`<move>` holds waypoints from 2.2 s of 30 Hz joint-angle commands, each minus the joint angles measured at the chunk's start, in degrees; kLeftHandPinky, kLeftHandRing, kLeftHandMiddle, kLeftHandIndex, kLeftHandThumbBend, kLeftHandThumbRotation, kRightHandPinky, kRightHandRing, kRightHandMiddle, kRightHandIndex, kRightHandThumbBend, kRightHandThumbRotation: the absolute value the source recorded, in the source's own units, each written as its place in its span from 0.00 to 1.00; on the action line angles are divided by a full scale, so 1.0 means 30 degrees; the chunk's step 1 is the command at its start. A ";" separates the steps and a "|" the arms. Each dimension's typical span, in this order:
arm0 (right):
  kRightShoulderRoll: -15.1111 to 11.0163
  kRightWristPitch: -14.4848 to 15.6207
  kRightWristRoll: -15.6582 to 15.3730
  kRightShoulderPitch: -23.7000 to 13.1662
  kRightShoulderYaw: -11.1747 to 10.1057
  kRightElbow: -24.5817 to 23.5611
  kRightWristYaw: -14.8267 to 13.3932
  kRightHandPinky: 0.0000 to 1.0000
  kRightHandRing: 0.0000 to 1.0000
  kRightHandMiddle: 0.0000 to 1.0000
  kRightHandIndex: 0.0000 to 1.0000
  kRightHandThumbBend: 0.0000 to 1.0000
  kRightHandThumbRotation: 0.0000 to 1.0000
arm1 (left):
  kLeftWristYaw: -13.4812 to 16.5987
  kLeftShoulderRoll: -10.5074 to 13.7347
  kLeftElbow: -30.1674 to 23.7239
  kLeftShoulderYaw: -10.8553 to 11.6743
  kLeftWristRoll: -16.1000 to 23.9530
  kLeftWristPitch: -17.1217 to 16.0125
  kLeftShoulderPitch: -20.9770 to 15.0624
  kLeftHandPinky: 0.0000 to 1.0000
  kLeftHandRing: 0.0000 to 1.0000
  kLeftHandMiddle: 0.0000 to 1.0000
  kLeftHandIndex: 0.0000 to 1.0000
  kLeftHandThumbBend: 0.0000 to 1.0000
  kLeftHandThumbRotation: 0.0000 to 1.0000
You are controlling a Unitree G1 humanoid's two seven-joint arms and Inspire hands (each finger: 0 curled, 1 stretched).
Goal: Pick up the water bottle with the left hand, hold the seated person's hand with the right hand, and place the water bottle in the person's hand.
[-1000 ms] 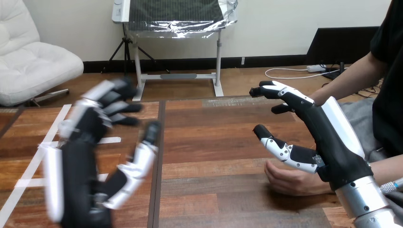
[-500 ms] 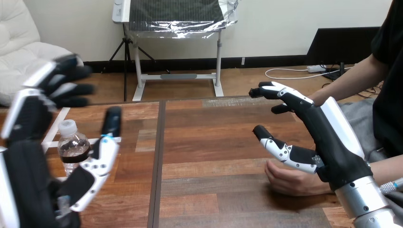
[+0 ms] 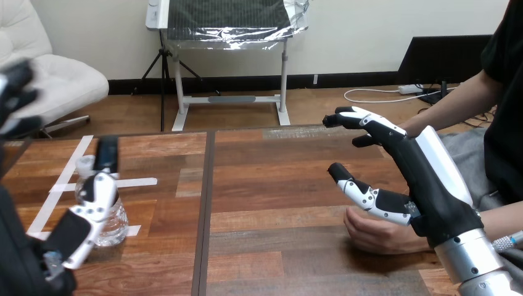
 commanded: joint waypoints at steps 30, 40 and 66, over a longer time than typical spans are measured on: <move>-0.0320 0.0344 -0.0197 -0.1415 -0.0164 -0.0187 0.0038 0.76 0.86 0.87 0.77 0.41 0.00 | -0.5502 0.1387 0.4894 0.1500 -0.1753 0.6005 -0.4011 0.91 0.95 0.97 0.98 0.91 0.52; -0.0344 0.0068 -0.0357 -0.1579 -0.0169 0.0068 -0.0094 0.76 0.85 0.86 0.76 0.41 0.00 | -0.6957 0.1649 0.5966 0.1350 -0.2051 0.7309 -0.5166 0.90 0.95 0.98 0.98 0.92 0.50; -0.0471 0.0238 -0.0398 -0.1778 -0.0285 0.0145 0.0120 0.75 0.84 0.87 0.76 0.41 0.00 | -0.8003 0.1948 0.8866 0.0942 -0.2125 0.9280 -0.7956 0.87 0.94 0.97 0.98 0.97 0.51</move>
